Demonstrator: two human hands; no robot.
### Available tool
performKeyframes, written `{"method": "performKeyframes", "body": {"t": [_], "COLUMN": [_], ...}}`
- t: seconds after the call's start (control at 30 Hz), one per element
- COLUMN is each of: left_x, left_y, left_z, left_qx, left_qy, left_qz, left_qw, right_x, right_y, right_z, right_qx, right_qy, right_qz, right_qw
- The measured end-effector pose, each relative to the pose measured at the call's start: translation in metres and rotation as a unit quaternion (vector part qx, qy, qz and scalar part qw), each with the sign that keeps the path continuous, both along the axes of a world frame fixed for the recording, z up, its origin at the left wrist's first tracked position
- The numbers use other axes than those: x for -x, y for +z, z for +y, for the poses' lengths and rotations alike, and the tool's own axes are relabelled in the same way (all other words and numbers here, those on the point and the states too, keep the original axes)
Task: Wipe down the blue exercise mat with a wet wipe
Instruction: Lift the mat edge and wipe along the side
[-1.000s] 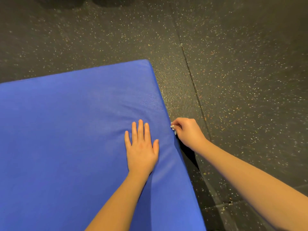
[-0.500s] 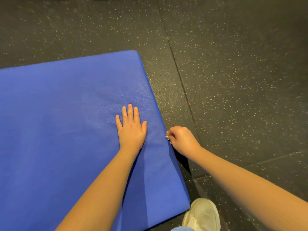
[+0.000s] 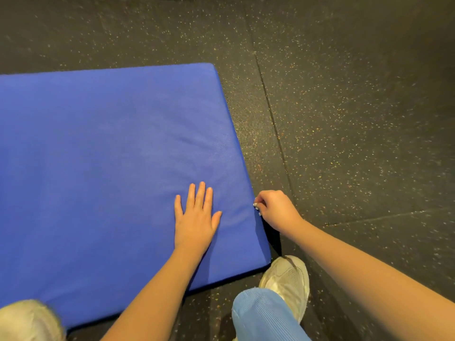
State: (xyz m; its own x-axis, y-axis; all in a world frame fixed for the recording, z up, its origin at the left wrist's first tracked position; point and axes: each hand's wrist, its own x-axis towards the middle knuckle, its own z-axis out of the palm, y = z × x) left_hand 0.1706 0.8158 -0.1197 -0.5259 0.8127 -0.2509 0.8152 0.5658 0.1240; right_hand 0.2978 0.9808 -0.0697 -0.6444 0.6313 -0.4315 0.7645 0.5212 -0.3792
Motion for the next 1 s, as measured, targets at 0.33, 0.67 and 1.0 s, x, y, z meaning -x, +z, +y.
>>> {"method": "performKeyframes", "body": {"t": [0.33, 0.67, 1.0], "left_x": [-0.053, -0.053, -0.053], "left_y": [0.041, 0.04, 0.034], "left_z": [-0.075, -0.078, -0.075], "left_qx": [0.119, 0.113, 0.112], "left_qy": [0.068, 0.103, 0.108], "left_qz": [-0.081, -0.112, -0.091], "left_qw": [0.987, 0.982, 0.984], "right_x": [-0.017, -0.049, -0.079], "right_y": [0.003, 0.018, -0.004], "right_z": [-0.018, -0.055, -0.072], "right_qx": [-0.021, -0.028, 0.023], "right_qy": [0.02, 0.052, -0.126], "right_qz": [-0.035, -0.092, 0.01], "right_qw": [0.999, 0.994, 0.992]}}
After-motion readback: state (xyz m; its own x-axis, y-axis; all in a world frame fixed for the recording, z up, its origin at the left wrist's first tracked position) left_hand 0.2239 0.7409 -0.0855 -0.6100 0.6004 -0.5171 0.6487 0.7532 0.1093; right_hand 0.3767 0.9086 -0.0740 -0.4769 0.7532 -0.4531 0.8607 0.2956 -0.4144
